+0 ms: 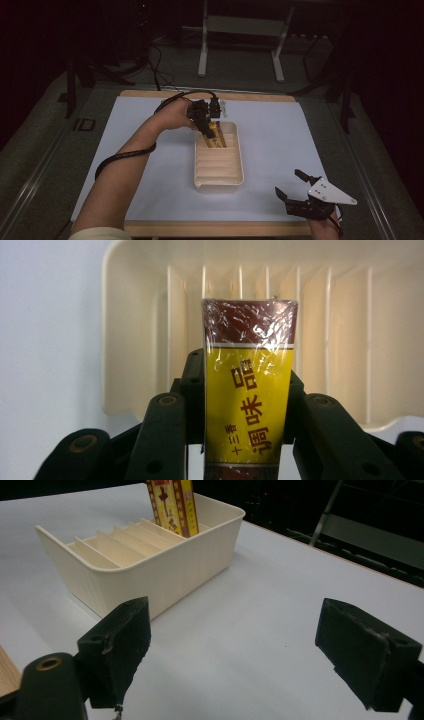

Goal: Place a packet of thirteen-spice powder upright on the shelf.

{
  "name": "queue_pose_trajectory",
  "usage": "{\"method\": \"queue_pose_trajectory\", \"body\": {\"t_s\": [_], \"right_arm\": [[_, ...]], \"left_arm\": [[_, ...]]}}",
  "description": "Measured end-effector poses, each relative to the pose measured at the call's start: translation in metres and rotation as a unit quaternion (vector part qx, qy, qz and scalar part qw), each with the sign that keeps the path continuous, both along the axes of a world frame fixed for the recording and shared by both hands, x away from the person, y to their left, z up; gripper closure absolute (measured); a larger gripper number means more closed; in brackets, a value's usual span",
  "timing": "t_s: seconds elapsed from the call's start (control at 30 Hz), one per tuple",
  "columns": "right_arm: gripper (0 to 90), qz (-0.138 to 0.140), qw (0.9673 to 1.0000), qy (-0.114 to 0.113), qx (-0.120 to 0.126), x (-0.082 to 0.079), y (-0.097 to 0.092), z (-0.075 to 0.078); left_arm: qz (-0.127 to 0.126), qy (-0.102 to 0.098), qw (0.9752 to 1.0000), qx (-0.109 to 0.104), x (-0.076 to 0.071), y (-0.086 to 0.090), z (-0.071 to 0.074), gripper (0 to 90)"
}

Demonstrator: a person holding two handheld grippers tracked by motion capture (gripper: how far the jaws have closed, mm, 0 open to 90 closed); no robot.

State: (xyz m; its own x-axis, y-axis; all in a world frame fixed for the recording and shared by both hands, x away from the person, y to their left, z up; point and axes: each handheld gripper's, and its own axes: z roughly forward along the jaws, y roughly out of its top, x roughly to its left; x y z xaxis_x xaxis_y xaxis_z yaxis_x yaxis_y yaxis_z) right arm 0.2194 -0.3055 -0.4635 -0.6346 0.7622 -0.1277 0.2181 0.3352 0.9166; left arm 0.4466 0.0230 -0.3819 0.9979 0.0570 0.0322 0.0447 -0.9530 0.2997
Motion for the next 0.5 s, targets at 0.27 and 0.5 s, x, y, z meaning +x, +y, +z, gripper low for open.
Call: {"method": "queue_pose_trajectory", "body": {"t_s": [0.27, 0.5], "right_arm": [[14.6, -0.001, 1.0, 0.001, 0.0, 0.0, 0.0, 0.0], [14.6, 0.0, 1.0, 0.0, 0.001, 0.0, -0.001, 0.0]], "left_arm": [[-0.002, 0.005, 0.9999, 0.009, 0.002, -0.007, -0.011, 67.9], [-0.001, 0.013, 0.9998, 0.011, 0.004, -0.014, -0.02, 66.2]]}}
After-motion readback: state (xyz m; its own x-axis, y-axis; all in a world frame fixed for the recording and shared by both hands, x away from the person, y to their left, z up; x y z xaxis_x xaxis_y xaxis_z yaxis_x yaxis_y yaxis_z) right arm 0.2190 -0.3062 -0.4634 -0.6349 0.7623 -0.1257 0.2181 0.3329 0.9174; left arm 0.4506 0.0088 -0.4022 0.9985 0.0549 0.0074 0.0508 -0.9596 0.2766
